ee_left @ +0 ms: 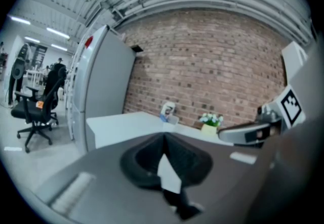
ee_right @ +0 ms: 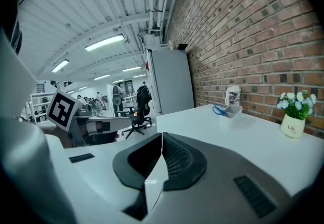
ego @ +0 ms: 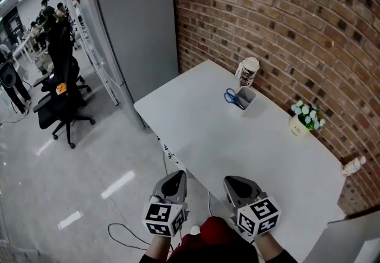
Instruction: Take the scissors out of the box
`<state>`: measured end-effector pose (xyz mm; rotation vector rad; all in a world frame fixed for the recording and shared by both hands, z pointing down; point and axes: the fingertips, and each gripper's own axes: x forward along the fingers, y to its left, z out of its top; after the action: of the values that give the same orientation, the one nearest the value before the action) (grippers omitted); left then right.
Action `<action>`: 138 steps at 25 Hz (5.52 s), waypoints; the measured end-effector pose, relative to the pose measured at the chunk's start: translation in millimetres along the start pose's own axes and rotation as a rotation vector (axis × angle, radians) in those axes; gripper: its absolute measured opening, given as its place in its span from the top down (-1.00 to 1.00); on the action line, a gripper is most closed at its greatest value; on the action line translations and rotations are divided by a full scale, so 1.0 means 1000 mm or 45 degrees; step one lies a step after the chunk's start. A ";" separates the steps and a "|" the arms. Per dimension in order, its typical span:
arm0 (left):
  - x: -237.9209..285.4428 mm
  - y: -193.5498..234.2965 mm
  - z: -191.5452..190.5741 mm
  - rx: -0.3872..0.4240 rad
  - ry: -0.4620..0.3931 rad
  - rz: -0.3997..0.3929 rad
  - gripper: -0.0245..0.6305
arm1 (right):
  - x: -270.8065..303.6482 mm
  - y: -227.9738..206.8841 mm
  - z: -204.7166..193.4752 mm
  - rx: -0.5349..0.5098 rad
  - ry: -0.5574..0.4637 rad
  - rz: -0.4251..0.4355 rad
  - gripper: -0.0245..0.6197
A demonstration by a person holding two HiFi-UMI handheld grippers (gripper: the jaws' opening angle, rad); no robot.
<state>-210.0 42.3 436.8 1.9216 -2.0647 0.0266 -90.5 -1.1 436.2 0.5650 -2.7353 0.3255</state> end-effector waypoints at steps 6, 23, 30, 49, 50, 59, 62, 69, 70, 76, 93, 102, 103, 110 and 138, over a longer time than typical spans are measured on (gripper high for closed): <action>0.017 -0.001 0.007 0.024 -0.001 -0.036 0.92 | -0.003 -0.025 0.004 0.019 -0.021 -0.085 0.90; 0.117 0.016 0.034 0.086 0.035 -0.158 0.92 | 0.034 -0.096 0.018 0.085 -0.037 -0.238 0.90; 0.169 0.019 0.042 0.118 0.070 -0.237 0.91 | 0.051 -0.128 0.022 0.129 -0.030 -0.311 0.90; 0.288 0.002 0.062 0.166 0.138 -0.382 0.89 | 0.062 -0.203 0.040 0.201 -0.034 -0.455 0.90; 0.293 0.001 0.061 0.167 0.144 -0.387 0.86 | 0.062 -0.206 0.041 0.201 -0.034 -0.461 0.90; 0.341 -0.004 0.052 0.122 0.205 -0.423 0.69 | 0.067 -0.235 0.034 0.214 0.014 -0.491 0.90; 0.355 -0.005 0.047 0.110 0.233 -0.428 0.62 | 0.072 -0.241 0.031 0.227 0.024 -0.497 0.90; 0.385 -0.002 0.038 0.074 0.286 -0.423 0.55 | 0.090 -0.257 0.033 0.222 0.037 -0.485 0.90; 0.388 -0.001 0.037 0.067 0.295 -0.424 0.54 | 0.092 -0.259 0.033 0.221 0.042 -0.484 0.90; 0.408 0.002 0.025 0.028 0.352 -0.439 0.53 | 0.105 -0.270 0.029 0.221 0.071 -0.476 0.90; 0.435 -0.005 0.004 -0.057 0.424 -0.492 0.53 | 0.121 -0.281 0.012 0.256 0.131 -0.471 0.90; 0.428 -0.013 0.013 -0.020 0.385 -0.516 0.73 | 0.121 -0.276 0.016 0.260 0.125 -0.479 0.90; 0.427 -0.015 0.015 -0.016 0.378 -0.524 0.74 | 0.119 -0.276 0.016 0.259 0.124 -0.483 0.90; 0.421 -0.031 0.025 -0.004 0.330 -0.575 0.82 | 0.109 -0.275 0.015 0.257 0.121 -0.509 0.90; 0.328 -0.013 0.125 0.177 -0.010 -0.529 0.84 | 0.105 -0.224 0.073 0.103 -0.014 -0.454 0.90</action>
<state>-238.9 -305.1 395.1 2.4008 -1.6670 0.0692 -107.8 -258.7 441.1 1.0588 -2.5725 0.3437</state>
